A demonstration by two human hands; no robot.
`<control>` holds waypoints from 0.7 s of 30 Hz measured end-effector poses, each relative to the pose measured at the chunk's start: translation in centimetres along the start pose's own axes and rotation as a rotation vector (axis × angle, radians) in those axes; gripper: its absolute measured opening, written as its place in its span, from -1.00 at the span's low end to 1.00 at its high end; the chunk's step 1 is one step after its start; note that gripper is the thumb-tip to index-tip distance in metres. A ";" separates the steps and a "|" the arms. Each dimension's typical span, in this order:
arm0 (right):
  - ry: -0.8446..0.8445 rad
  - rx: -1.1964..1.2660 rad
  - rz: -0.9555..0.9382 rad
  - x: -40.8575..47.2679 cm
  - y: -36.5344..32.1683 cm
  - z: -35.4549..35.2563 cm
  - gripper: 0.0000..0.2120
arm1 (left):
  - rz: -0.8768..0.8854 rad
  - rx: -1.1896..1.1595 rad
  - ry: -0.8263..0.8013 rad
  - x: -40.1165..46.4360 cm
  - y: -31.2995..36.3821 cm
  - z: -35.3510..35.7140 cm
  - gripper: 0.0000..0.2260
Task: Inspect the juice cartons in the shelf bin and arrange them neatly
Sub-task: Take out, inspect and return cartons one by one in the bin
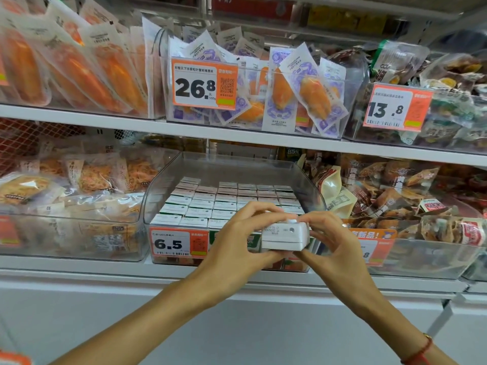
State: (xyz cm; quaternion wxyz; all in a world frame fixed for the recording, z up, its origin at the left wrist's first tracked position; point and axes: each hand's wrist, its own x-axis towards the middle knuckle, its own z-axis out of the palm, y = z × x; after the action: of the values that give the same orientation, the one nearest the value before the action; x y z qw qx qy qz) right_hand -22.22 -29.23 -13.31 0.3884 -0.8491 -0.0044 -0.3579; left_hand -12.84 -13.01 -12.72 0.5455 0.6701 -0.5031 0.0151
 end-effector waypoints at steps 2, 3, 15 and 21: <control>0.012 -0.022 -0.041 0.0 0.2 -0.1 -0.63 | 0.032 0.025 0.030 0.0 -0.2 -0.1 -0.54; 0.008 -0.040 -0.055 0.1 0.3 -0.3 -0.62 | 0.038 0.017 0.048 0.1 -0.4 -0.2 -0.56; -0.013 -0.880 -0.067 2.5 7.8 -3.6 -0.43 | -0.533 -0.384 0.284 7.4 -5.5 -0.5 -0.83; 0.140 -0.876 -0.185 2.7 10.2 -2.3 -0.47 | -0.609 -0.289 0.329 13.8 -9.3 1.7 -0.60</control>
State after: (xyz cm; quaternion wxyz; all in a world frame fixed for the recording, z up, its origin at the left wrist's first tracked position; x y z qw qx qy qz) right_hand -18.66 -38.59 -17.40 -0.0417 -0.9033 0.0980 -0.4156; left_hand -0.52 -24.34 -12.17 0.6875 0.6937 -0.1835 -0.1116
